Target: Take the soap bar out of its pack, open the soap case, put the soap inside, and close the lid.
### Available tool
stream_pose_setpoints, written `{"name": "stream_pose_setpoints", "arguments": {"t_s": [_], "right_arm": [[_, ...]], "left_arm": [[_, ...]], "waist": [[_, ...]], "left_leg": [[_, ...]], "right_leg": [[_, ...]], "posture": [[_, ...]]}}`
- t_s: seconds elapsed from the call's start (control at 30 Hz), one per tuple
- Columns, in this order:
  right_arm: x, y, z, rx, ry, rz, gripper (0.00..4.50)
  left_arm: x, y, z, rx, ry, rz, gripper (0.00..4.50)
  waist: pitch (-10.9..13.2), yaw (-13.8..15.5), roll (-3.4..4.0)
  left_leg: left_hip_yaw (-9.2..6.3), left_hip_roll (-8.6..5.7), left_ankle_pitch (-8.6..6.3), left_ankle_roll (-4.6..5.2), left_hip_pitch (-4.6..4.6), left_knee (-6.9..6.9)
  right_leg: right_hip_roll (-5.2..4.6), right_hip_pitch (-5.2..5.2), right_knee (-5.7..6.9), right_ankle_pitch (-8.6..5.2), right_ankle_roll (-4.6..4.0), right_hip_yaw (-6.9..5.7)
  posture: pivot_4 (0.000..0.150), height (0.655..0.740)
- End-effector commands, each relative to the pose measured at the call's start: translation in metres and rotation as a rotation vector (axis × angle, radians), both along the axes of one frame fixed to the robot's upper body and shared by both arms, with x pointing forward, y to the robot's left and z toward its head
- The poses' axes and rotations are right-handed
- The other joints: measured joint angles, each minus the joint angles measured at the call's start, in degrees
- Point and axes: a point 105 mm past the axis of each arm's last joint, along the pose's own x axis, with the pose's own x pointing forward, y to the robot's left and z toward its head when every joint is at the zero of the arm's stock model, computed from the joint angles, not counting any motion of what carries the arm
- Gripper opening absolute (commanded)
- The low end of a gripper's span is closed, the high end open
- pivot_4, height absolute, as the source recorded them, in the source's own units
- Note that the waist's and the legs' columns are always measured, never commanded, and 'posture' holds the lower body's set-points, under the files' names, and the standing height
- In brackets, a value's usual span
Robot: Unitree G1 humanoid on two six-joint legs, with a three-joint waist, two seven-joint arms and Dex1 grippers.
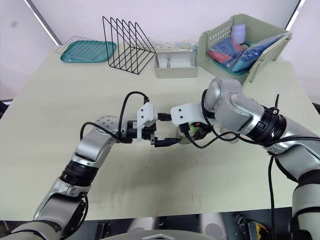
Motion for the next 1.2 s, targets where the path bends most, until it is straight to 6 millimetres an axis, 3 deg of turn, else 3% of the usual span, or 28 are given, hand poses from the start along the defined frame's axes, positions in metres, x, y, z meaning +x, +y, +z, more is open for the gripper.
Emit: {"name": "stream_pose_setpoints", "arguments": {"t_s": [0.03,1.1,1.2], "right_arm": [[0.006,-0.006,-0.014,-0.042,0.014,-0.032,2.02],[0.007,-0.005,-0.019,-0.02,0.045,-0.049,2.02],[0.007,-0.005,-0.018,-0.019,0.043,-0.048,2.02]], "left_arm": [[-0.006,-0.007,0.003,-0.007,-0.028,-0.026,4.5],[0.006,-0.033,-0.002,-0.015,-0.033,-0.037,4.5],[0.008,-0.034,-0.003,-0.012,-0.04,-0.032,3.22]], "waist": [[0.0,-0.1,-0.01],[-0.2,-0.1,-0.2],[-0.2,-0.2,-0.2]], "left_leg": [[0.01,0.0,0.0,0.0,0.04,0.0],[-0.08,0.02,0.01,-0.01,0.33,0.0],[-0.07,0.02,0.01,-0.02,0.33,0.0]], "right_leg": [[0.0,0.02,0.01,0.0,0.0,0.01],[0.04,0.31,0.0,0.01,-0.02,-0.06],[0.04,0.32,0.0,0.02,-0.02,-0.06]], "posture": [[0.15,0.74],[0.15,0.74],[0.15,0.74]]}}
